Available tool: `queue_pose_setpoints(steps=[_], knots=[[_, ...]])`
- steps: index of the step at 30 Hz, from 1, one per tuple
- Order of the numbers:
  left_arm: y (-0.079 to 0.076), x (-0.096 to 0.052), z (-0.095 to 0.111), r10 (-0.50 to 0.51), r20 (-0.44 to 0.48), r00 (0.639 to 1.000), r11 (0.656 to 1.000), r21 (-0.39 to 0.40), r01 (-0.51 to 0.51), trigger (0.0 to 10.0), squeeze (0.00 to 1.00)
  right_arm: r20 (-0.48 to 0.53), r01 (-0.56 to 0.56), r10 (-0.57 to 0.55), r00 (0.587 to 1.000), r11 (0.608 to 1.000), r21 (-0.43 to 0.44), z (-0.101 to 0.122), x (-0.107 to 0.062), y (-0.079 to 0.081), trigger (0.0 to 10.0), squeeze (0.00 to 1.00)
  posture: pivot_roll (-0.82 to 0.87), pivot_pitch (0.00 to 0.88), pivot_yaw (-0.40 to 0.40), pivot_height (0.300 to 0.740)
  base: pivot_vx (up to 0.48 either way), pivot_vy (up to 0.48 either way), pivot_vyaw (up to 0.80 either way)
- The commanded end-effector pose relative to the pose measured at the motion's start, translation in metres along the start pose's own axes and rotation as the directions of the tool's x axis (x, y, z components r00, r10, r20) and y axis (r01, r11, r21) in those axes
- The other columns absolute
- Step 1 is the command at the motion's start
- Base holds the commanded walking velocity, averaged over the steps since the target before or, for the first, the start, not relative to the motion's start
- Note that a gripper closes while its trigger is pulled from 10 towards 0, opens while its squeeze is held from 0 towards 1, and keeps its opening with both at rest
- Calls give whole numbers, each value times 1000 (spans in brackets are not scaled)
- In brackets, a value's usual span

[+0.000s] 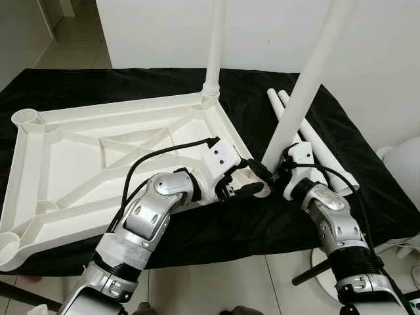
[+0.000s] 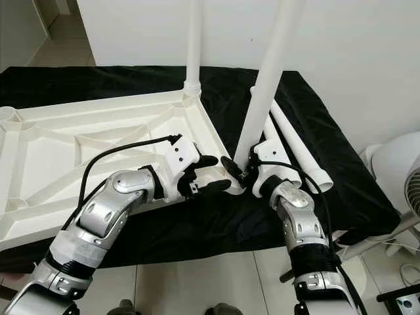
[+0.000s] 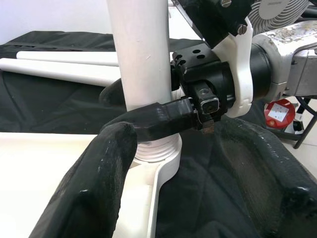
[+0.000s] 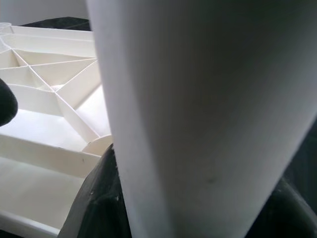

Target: Building children table

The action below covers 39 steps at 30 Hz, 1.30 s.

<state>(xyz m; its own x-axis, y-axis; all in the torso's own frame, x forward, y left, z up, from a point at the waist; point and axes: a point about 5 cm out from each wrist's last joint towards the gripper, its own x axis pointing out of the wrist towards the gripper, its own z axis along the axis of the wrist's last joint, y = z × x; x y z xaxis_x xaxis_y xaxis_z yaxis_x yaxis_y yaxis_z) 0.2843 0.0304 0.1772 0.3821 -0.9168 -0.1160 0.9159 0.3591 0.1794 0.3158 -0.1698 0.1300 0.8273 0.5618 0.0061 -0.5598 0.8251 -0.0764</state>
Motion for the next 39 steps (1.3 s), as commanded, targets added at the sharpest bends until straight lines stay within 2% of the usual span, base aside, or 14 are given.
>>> queue_pose_setpoints(steps=[1,8,14,18,20,21,22,23,25,27,33,34,35,39], knots=[[0,-1,-1,24,-1,1000,1000,9,-24,10000,0,-59,31,-28,998,999,45,-16,-3,6,10000,0,36,0,-54,740,0,0,0],[0,0,-1,21,-2,1000,1000,8,-21,10000,0,-49,134,-131,990,989,63,-14,0,8,10000,0,37,0,-55,740,0,0,0],[-2,-1,-2,13,-6,1000,1000,8,-13,10000,0,-54,341,-338,940,936,83,-9,3,14,10000,0,35,0,-57,740,0,0,0],[-3,-2,-3,12,-8,1000,1000,5,-12,10000,0,-86,485,-478,874,866,119,-7,4,20,10000,0,34,0,-58,740,0,0,0],[-4,-2,-4,11,-9,1000,1000,4,-11,10000,0,-103,576,-567,818,808,123,-7,4,26,10000,0,37,0,-65,740,0,0,0],[-4,-2,-4,11,-9,1000,1000,4,-11,10000,0,-103,576,-567,818,808,123,-7,4,26,10000,0,37,0,-65,740,0,0,0],[-4,-2,-4,11,-10,1000,1000,3,-11,10000,0,-113,633,-623,774,761,141,-7,3,30,10000,0,42,0,-68,740,0,0,0],[-4,-2,-4,11,-10,1000,1000,3,-11,10000,0,-113,633,-623,774,761,141,-7,3,30,10000,0,42,0,-68,740,0,0,0],[-4,-2,-4,17,-8,1000,1000,3,-17,10000,0,-118,687,-677,727,710,158,-6,6,41,10000,0,47,0,-73,740,0,0,0],[-3,-2,-4,19,-7,1000,1000,2,-19,10000,0,-121,692,-682,721,702,168,-5,7,45,10000,0,47,0,-73,740,0,0,0],[-4,-2,-4,21,-8,1000,1000,4,-21,10000,0,-102,644,-639,763,736,209,-2,12,52,10000,0,50,0,-76,740,0,0,0],[-3,-3,-5,22,-9,1000,1000,6,-22,10000,0,-92,642,-639,763,736,216,0,10,51,10000,325,51,0,-76,740,0,0,0],[-3,-3,-5,23,-9,1000,1000,6,-23,10000,0,-77,641,-641,763,737,214,3,9,49,10000,1000,52,0,-77,740,0,0,0],[-2,-3,-4,26,-9,1000,1000,4,-26,10000,0,-58,644,-648,760,736,210,6,6,47,10000,1000,51,0,-76,740,0,0,0]])
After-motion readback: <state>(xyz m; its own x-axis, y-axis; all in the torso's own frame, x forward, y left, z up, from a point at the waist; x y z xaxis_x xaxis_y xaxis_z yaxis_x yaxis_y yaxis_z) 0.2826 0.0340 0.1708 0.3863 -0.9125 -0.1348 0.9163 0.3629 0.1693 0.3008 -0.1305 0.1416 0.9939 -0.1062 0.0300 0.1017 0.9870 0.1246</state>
